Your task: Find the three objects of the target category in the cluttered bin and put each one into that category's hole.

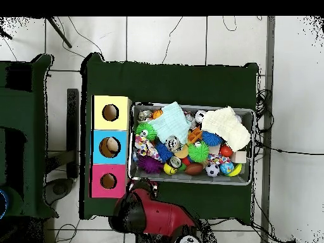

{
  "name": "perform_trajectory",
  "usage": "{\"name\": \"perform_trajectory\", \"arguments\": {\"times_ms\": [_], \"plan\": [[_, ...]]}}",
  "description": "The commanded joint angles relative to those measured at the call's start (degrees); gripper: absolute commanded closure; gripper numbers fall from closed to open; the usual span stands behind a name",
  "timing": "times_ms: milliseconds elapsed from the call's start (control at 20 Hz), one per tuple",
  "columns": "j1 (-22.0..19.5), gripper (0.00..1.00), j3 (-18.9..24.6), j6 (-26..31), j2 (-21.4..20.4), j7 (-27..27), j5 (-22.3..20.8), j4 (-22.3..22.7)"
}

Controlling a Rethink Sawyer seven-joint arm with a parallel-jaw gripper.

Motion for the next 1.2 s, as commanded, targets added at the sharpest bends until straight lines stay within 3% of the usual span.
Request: {"name": "perform_trajectory", "arguments": {"times_ms": [50, 500, 950, 1200], "plan": [[-2.1, 1.00, 2.4, 3.2, 0.7, 10.9, 2.0, -2.1], [-0.7, 1.00, 1.2, 1.6, 2.8, 11.3, 2.4, -2.9], [0.0, 1.00, 1.3, 0.0, 8.6, 11.7, 3.4, -5.8], [1.1, 1.00, 0.8, -0.5, 9.5, 12.0, 4.1, -6.5]]}}
